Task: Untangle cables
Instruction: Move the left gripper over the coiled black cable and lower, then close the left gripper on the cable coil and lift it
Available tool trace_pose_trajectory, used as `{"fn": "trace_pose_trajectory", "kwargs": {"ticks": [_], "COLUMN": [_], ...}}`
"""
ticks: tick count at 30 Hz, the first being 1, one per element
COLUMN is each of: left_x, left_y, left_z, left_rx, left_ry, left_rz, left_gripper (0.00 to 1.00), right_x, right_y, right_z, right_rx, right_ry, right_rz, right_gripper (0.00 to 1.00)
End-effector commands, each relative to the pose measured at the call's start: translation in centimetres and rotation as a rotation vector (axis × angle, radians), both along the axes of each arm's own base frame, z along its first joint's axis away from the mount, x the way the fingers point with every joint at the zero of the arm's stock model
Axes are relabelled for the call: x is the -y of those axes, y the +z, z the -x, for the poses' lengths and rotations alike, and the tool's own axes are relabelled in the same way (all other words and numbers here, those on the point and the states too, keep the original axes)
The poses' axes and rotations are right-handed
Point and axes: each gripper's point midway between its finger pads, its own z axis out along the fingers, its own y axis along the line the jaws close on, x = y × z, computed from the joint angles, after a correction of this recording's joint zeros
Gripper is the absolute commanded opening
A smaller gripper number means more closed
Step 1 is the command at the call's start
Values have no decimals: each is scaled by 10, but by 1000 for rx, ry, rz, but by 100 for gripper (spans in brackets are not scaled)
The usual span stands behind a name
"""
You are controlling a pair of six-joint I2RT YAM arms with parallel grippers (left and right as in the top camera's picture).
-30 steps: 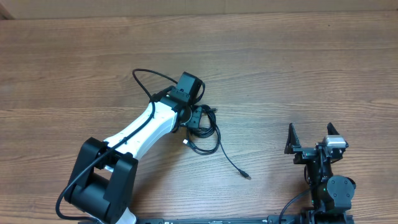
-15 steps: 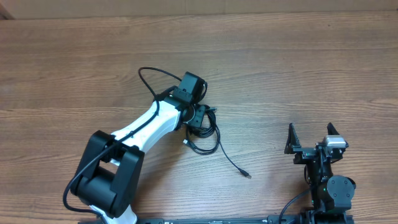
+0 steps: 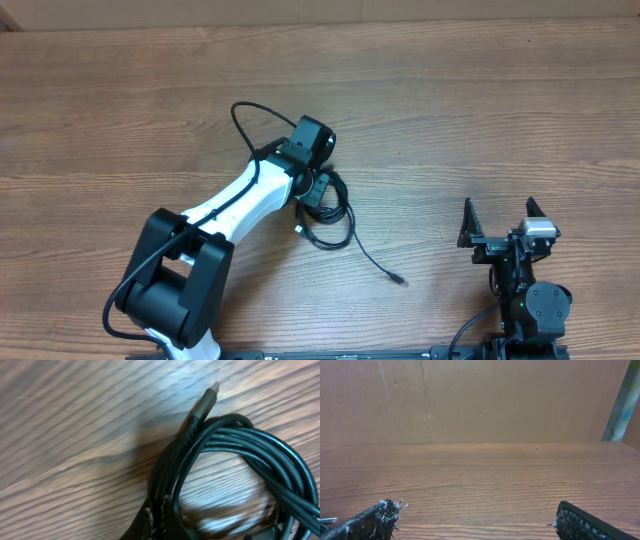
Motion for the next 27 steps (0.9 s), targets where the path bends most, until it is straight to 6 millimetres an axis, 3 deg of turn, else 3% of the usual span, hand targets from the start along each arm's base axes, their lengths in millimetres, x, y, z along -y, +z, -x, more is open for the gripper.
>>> {"fn": "trace_pose_trajectory", "kwargs": {"ticks": [1, 6, 9, 12, 17, 20, 22, 25, 27], "left_x": [-2, -17, -21, -30, -49, -58, -58, -59, -62], "left_y": [51, 120, 142, 140, 116, 104, 96, 89, 90], "left_z": [-30, -47, -43, -26, 20, 37, 43, 47, 45], "left_rx": [136, 257, 266, 209, 34, -12, -37, -54, -36], "left_ry": [11, 117, 224, 370, 627, 750, 787, 783, 766], "left_rz": [-50, -91, -47, -23, -46, -65, -60, -71, -86], "left_gripper": [4, 4, 4, 4, 4, 5, 18, 57, 73], "right_x": [-1, -1, -1, -1, -1, -1, -1, -1, -1], "right_y": [-1, -1, -1, -1, -1, -1, -1, -1, -1], "right_z": [0, 0, 0, 0, 0, 0, 0, 0, 0], "right_rx": [6, 6, 6, 6, 6, 6, 6, 6, 6], "right_ry": [5, 5, 5, 5, 5, 5, 5, 5, 5], "right_rz": [1, 1, 1, 1, 1, 1, 1, 1, 1], "right_gripper": [100, 100, 100, 100, 100, 100, 100, 100, 100]}}
